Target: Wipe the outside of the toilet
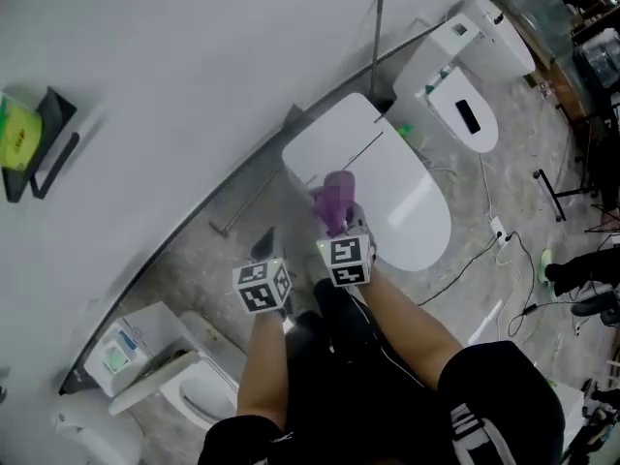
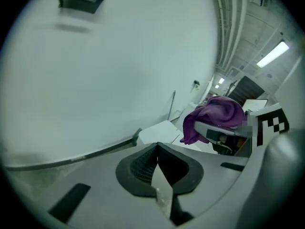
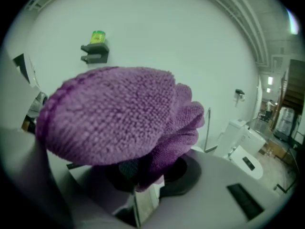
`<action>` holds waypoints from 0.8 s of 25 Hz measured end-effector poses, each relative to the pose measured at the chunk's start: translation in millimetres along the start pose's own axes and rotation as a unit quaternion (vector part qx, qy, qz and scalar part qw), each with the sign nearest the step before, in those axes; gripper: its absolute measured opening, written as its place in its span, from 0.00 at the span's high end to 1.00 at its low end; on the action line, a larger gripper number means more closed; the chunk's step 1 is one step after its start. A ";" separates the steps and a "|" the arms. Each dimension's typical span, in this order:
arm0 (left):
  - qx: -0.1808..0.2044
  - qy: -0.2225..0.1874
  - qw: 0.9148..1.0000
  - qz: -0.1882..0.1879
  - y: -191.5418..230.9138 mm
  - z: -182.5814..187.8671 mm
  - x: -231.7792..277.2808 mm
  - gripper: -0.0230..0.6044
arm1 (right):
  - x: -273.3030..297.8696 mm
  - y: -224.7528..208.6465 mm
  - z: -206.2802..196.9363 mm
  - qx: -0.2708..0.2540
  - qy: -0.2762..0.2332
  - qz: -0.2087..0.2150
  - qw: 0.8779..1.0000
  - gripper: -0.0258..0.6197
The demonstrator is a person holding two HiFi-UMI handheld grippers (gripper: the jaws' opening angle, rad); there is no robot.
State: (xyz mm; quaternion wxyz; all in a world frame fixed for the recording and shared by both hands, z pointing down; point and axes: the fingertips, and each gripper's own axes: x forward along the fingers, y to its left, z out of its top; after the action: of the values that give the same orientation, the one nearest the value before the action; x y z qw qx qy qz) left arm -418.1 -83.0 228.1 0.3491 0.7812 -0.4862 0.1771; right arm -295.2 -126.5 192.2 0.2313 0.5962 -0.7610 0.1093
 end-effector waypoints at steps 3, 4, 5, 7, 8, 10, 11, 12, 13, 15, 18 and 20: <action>0.047 -0.013 0.998 -0.040 -52.3 37.2 -21.4 0.95 | -49.8 -34.2 33.5 0.042 -0.027 -0.045 0.998 0.87; 0.060 -0.016 0.997 -0.051 -69.0 47.4 -30.0 0.95 | -67.4 -45.7 41.9 0.051 -0.033 -0.059 0.996 0.87; 0.072 -0.020 0.995 -0.061 -85.5 58.2 -37.3 0.95 | -84.7 -58.1 49.9 0.059 -0.038 -0.071 0.995 0.87; 0.095 -0.030 0.992 -0.080 -118.9 81.8 -46.4 0.95 | -118.8 -84.6 68.7 0.075 -0.053 -0.096 0.991 0.87; 0.108 -0.034 0.989 -0.091 -136.5 93.3 -49.6 0.95 | -136.7 -98.3 78.8 0.078 -0.064 -0.111 0.989 0.87; 0.138 -0.042 0.983 -0.112 -174.2 114.1 -56.5 0.95 | -174.1 -126.0 99.1 0.075 -0.093 -0.146 0.982 0.87; 0.153 -0.047 0.980 -0.122 -193.9 123.8 -60.1 0.95 | -191.2 -140.1 108.4 0.077 -0.108 -0.161 0.978 0.87; 0.167 -0.053 0.976 -0.132 -213.7 133.3 -63.6 0.95 | -206.2 -154.6 116.3 0.085 -0.121 -0.171 0.974 0.87; 0.177 -0.060 0.972 -0.141 -233.8 141.9 -66.7 0.95 | -218.8 -169.6 122.6 0.098 -0.133 -0.176 0.970 0.87; 0.191 -0.073 0.967 -0.154 -271.8 154.3 -72.7 0.95 | -240.0 -198.0 130.4 0.123 -0.150 -0.177 0.965 0.87; 0.207 -0.082 0.961 -0.166 -320.6 154.8 -85.0 0.95 | -270.8 -225.6 130.6 0.146 -0.154 -0.167 0.963 0.87; 0.215 -0.090 0.956 -0.177 -353.7 152.8 -93.0 0.95 | -291.2 -235.4 137.3 0.138 -0.166 -0.139 0.966 0.87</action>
State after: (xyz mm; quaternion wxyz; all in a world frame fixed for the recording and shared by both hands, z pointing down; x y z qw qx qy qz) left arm -158.4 -33.2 -67.2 0.1535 0.9240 -0.3200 0.1422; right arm -47.1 -0.1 -93.3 0.0298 0.7320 -0.6759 0.0797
